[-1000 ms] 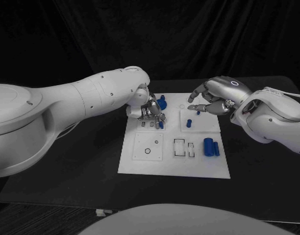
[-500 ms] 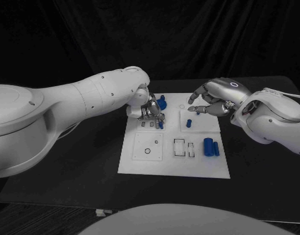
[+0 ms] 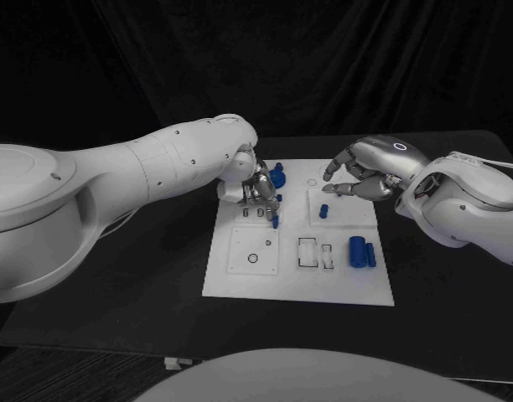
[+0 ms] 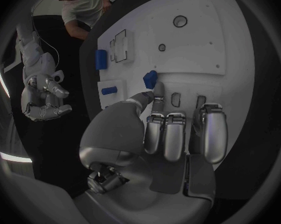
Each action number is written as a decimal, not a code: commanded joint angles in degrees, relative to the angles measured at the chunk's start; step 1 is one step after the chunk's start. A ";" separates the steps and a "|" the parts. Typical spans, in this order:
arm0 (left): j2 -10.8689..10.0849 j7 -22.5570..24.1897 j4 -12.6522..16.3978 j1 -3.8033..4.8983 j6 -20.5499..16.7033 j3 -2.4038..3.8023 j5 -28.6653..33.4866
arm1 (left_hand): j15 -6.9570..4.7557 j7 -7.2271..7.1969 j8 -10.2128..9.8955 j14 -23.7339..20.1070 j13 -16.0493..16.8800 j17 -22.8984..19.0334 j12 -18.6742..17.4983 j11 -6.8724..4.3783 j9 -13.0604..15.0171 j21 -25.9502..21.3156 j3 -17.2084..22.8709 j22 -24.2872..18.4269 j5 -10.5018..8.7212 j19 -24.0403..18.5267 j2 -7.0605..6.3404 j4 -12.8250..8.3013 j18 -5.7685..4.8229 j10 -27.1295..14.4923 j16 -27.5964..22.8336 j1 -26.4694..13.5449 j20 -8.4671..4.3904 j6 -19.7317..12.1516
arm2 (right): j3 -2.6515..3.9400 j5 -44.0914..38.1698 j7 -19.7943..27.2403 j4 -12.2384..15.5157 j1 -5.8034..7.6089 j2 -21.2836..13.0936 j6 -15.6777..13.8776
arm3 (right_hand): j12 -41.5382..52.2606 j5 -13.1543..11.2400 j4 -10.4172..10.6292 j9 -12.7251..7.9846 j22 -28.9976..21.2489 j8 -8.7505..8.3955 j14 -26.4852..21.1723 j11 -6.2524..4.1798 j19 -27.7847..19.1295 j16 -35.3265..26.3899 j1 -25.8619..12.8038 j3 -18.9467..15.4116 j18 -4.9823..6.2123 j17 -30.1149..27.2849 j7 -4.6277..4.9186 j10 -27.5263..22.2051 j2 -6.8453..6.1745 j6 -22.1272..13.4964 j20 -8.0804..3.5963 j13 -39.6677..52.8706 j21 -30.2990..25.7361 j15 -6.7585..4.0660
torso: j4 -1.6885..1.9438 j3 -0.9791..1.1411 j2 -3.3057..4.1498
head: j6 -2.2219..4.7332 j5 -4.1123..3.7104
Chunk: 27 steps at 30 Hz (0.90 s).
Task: Assemble the parts on the task board
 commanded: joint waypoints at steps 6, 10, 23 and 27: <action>-0.31 1.24 0.17 -0.13 -0.28 0.06 0.54 | -0.39 0.01 0.31 6.06 15.09 15.10 0.20 -0.45 1.17 -0.41 0.60 11.86 -0.75 1.06 -0.55 -0.75 -0.64 5.96 0.15 -1.25 -0.36 -0.05 | 0.04 -0.13 -1.65 -0.18 -0.16 0.07 1.25 | -0.30 -0.24 -0.23 0.10 12.21 0.25 4.73 0.38 1.68 -0.32 0.48 0.04 0.33 10.22 -0.07 3.59 0.26 0.43 0.48 10.26 -0.52 0.42 | 0.07 -0.02 -0.03 | 0.00 0.05; -0.84 2.00 0.77 -0.13 -1.32 0.06 0.54 | -0.34 0.05 0.15 6.06 15.09 15.10 0.20 -0.39 1.90 -0.59 0.76 11.82 -2.52 0.99 -0.42 -0.36 -0.60 5.96 0.15 -2.78 -0.34 -0.35 | 0.04 -0.13 -1.69 -0.18 -0.16 0.06 1.42 | -0.30 -0.24 -0.23 0.10 12.21 0.25 4.73 0.38 1.68 -0.32 0.48 0.04 0.33 10.22 -0.07 3.59 0.26 0.43 0.48 10.26 -0.52 0.42 | 0.04 -0.03 -0.03 | 0.00 0.17; -4.62 6.03 6.56 -0.05 -7.32 0.06 0.55 | 0.04 0.57 -0.59 6.06 15.09 15.10 0.20 0.09 3.29 -0.75 -1.07 11.80 -4.93 0.95 0.39 4.45 -0.60 5.96 0.15 -9.01 -0.04 -1.27 | 0.04 -0.13 -1.66 -0.23 -0.40 0.04 1.69 | -0.36 -0.43 -0.28 0.13 12.21 0.22 4.71 0.43 1.66 -0.34 0.52 -0.03 0.32 10.18 -0.02 3.51 0.27 0.39 0.53 10.16 -0.52 0.48 | 0.02 -0.01 -0.02 | 0.00 0.20; -5.54 6.29 8.13 0.10 -7.47 0.06 0.55 | 0.24 0.70 -0.19 6.06 15.09 15.10 0.20 0.28 4.84 -0.81 -2.56 11.79 -5.92 0.94 0.23 5.91 -0.58 5.96 0.15 -10.02 0.17 -2.29 | 0.04 -0.13 -1.70 -0.25 -0.49 -0.03 1.88 | -0.36 -0.45 -0.26 0.13 12.20 0.22 4.71 0.44 1.65 -0.34 0.50 -0.04 0.33 10.17 0.00 3.52 0.28 0.38 0.54 10.17 -0.54 0.48 | 0.09 -0.02 -0.06 | 0.00 0.07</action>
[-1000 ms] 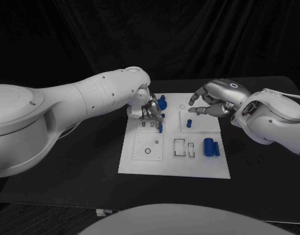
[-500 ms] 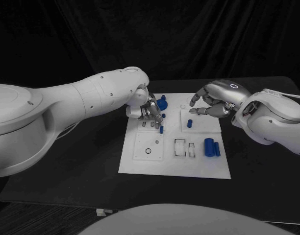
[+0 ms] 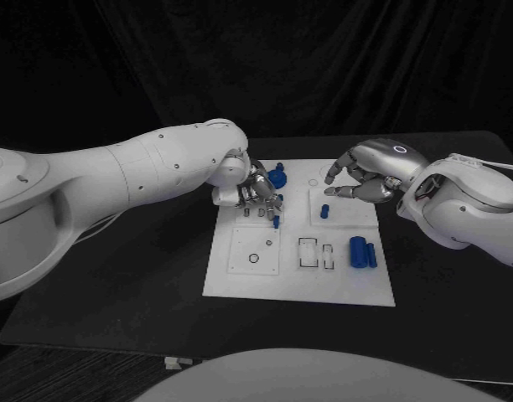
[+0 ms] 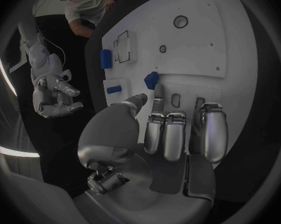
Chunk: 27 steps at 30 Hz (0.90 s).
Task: Assemble the parts on the task board
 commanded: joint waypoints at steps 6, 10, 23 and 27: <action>-1.13 0.47 2.71 1.12 0.78 0.07 0.54 | 0.27 -0.06 3.50 6.06 15.09 15.10 0.20 0.26 6.20 -0.53 -1.79 11.71 -0.93 0.81 0.03 -0.43 -0.51 5.96 0.15 1.80 0.21 -3.86 | 0.03 -0.13 -1.21 0.03 -0.27 -0.13 0.96 | -0.32 -0.27 -0.13 0.11 12.26 0.18 4.73 0.47 1.50 -0.30 0.10 -0.10 0.31 10.29 0.05 3.52 0.18 0.34 0.36 10.17 -0.10 0.50 | 0.15 -0.03 -0.06 | 0.00 -0.35; -1.47 -1.70 3.56 1.96 2.73 0.07 0.47 | 0.30 0.04 4.94 6.06 15.09 15.10 0.20 0.34 8.61 -0.63 -2.46 11.69 -2.09 0.80 0.16 -0.47 -0.49 5.96 0.15 2.46 0.27 -5.43 | 0.03 -0.13 -1.28 -0.02 -0.37 -0.13 1.23 | -0.30 -0.29 -0.07 0.12 12.30 0.16 4.77 0.47 1.57 -0.23 0.02 -0.14 0.27 10.44 0.07 3.55 0.21 0.31 0.37 10.22 0.04 0.51 | 0.14 -0.08 -0.05 | 0.00 -0.29; -1.51 -5.10 3.80 2.44 5.48 0.07 -2.52 | 0.28 -0.09 8.62 6.06 14.93 15.10 0.04 0.30 14.87 -1.28 -3.66 11.52 -2.87 0.57 0.55 -0.28 -0.36 5.83 0.15 3.50 0.30 -8.26 | 0.03 -0.13 -1.31 -0.30 -1.13 -0.07 2.08 | -0.47 -0.24 0.10 0.12 12.31 0.06 4.76 0.47 1.58 -0.26 -0.27 -0.32 0.27 10.37 0.12 3.35 0.20 0.15 0.40 9.85 0.05 0.52 | -0.02 0.08 -0.01 | 0.00 -0.15; -1.31 -5.23 3.85 2.45 6.27 0.07 -2.66 | 0.19 -0.30 10.03 6.06 15.00 15.10 0.11 0.15 17.00 -1.29 -4.00 11.53 -3.01 0.58 0.60 -0.12 -0.36 5.89 0.15 3.64 0.24 -8.57 | 0.03 -0.13 -1.32 -0.34 -1.23 -0.09 2.11 | -0.47 -0.24 0.10 0.12 12.31 0.06 4.76 0.47 1.58 -0.26 -0.27 -0.32 0.27 10.37 0.12 3.35 0.20 0.15 0.40 9.85 0.05 0.52 | -0.05 0.11 0.00 | 0.00 -0.24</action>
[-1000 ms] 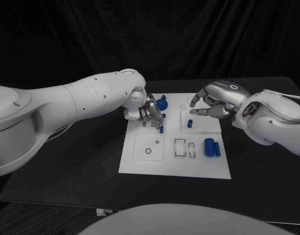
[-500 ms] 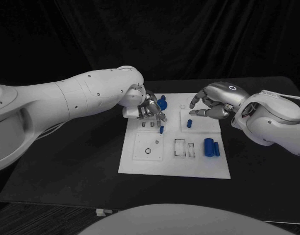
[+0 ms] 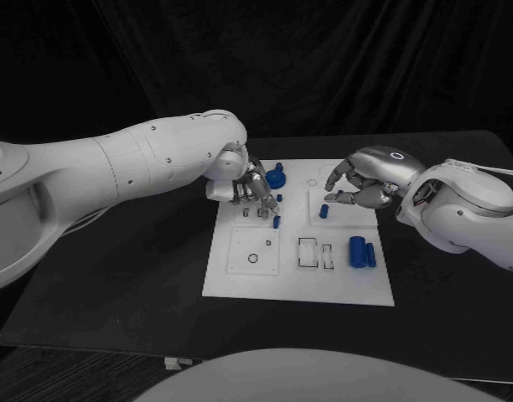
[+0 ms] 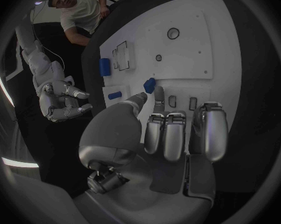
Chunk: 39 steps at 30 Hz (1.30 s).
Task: Assemble the parts on the task board
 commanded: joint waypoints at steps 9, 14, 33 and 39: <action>1.12 0.49 -0.02 0.20 2.06 0.06 -0.79 | 0.26 0.17 0.48 6.06 14.78 15.10 -0.11 0.30 1.71 -0.37 -1.12 11.49 -1.19 0.51 -0.33 0.97 -0.34 5.72 0.15 -0.36 0.24 -1.54 | 0.04 -0.14 -1.13 0.04 -0.21 -0.08 0.63 | -0.30 -0.21 0.23 0.09 12.34 0.03 4.77 0.49 1.59 -0.24 -0.47 -0.41 0.26 10.43 0.13 3.28 0.24 0.10 0.41 9.73 0.08 0.53 | -0.02 -0.01 0.04 | 0.00 -0.02; 1.58 1.24 -0.24 0.20 2.06 0.06 -0.80 | 0.55 0.55 -0.17 6.06 14.73 15.10 -0.17 0.65 2.21 -0.45 -2.01 11.47 -3.92 0.46 -0.31 2.20 -0.34 5.67 0.15 -1.16 0.46 -2.34 | 0.04 -0.14 -1.22 0.09 -0.22 -0.11 0.69 | -0.33 -0.19 0.26 0.10 12.35 0.02 4.79 0.49 1.61 -0.21 -0.50 -0.43 0.25 10.48 0.13 3.25 0.27 0.10 0.42 9.68 0.11 0.53 | 0.02 -0.05 0.03 | 0.00 -0.12; 3.59 1.49 -1.62 0.02 3.30 0.06 -0.81 | 0.78 0.74 -0.93 6.06 14.38 15.10 -0.53 0.87 2.57 -0.88 -2.61 11.37 -5.71 0.22 -0.01 2.80 -0.25 5.36 0.15 -0.91 0.69 -2.64 | 0.04 -0.14 -1.38 0.04 -0.23 0.05 1.18 | -0.33 -0.14 0.27 0.11 12.33 0.01 4.79 0.50 1.59 -0.21 -0.50 -0.42 0.27 10.47 0.10 3.25 0.37 0.09 0.43 9.68 0.06 0.54 | 0.01 -0.06 0.05 | 0.00 0.03; 4.19 0.78 -2.15 -0.05 3.65 0.06 -0.81 | 0.80 0.68 -1.17 6.06 14.44 15.10 -0.47 0.85 2.75 -0.83 -2.39 11.39 -4.68 0.22 0.15 2.23 -0.25 5.40 0.15 0.22 0.75 -2.34 | 0.04 -0.14 -1.41 0.08 -0.23 0.02 1.34 | -0.33 -0.14 0.27 0.11 12.33 0.01 4.79 0.50 1.59 -0.21 -0.50 -0.42 0.27 10.47 0.10 3.25 0.37 0.09 0.43 9.68 0.06 0.54 | 0.02 -0.05 0.04 | 0.00 0.01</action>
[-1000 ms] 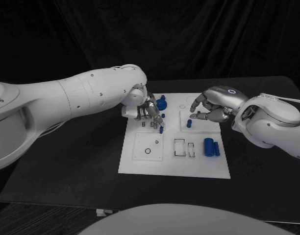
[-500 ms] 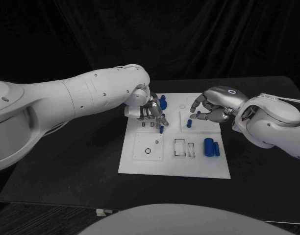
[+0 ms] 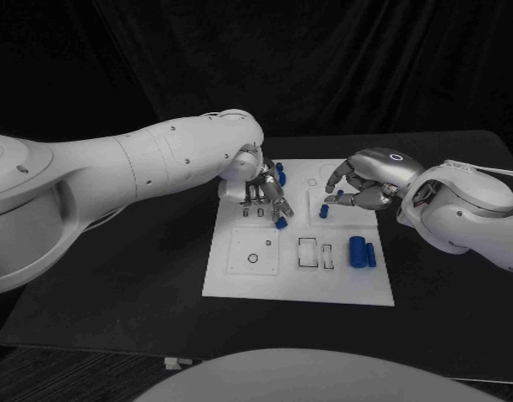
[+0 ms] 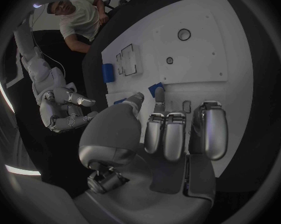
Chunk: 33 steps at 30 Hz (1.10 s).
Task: Assemble the parts on the task board
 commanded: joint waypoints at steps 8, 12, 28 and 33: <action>0.65 -1.01 -0.83 -0.20 1.54 0.05 -0.89 | 0.15 -0.43 -0.13 6.06 14.48 15.10 -0.19 0.13 0.81 -0.03 0.72 11.42 2.29 0.27 -0.03 -1.56 -0.27 5.45 0.15 2.48 0.20 0.92 | 0.04 -0.14 -1.06 0.17 -0.12 -0.05 0.71 | -0.33 -0.14 0.13 0.08 12.30 -0.01 4.79 0.49 1.60 -0.25 -0.32 -0.30 0.26 10.47 0.12 3.26 0.13 0.06 0.43 9.70 0.08 0.54 | -0.01 0.01 0.00 | 0.00 -0.02; 0.62 -0.64 -0.76 -0.28 1.41 0.05 -1.07 | 0.08 -0.50 -0.15 6.06 14.45 15.10 -0.22 0.05 1.01 -0.13 0.98 11.39 2.82 0.23 0.12 -1.89 -0.25 5.42 0.15 2.94 0.14 0.90 | 0.04 -0.14 -1.06 0.22 -0.12 -0.10 0.70 | -0.33 -0.14 0.13 0.08 12.30 -0.01 4.79 0.49 1.60 -0.25 -0.32 -0.30 0.26 10.47 0.12 3.26 0.13 0.06 0.43 9.70 0.08 0.54 | -0.04 0.03 -0.01 | 0.00 -0.07; -11.35 8.64 14.59 1.00 -8.11 0.05 -1.18 | -0.96 -1.82 3.81 6.06 15.09 15.10 0.44 -1.15 6.06 1.21 6.92 11.72 9.26 0.79 -0.49 -6.71 -0.50 5.99 0.15 7.02 -0.89 0.31 | 0.04 -2.80 -1.73 1.07 -0.42 2.52 -0.66 | 0.00 2.19 -1.64 -0.06 12.77 -0.84 5.10 0.51 2.38 0.22 1.47 -0.53 -0.08 11.42 0.36 3.70 -1.11 -0.94 0.43 10.39 1.45 0.53 | 0.01 -0.02 -0.02 | 0.00 -0.08; -17.01 8.57 20.37 1.74 -9.23 0.04 -1.18 | -0.49 -0.93 1.22 6.06 15.09 15.10 0.44 -0.48 3.91 1.10 8.85 11.68 9.25 0.67 -0.71 -6.52 -0.50 5.99 0.15 6.24 -0.61 -1.07 | 0.04 -6.83 -5.67 0.25 -1.12 5.16 2.70 | -0.04 3.35 -2.27 -1.40 12.75 -3.29 5.15 0.56 2.42 0.25 1.80 -0.78 -0.07 11.49 0.88 3.71 -2.38 -3.75 0.46 10.30 1.42 0.55 | 0.04 -0.06 -0.08 | 0.00 -0.42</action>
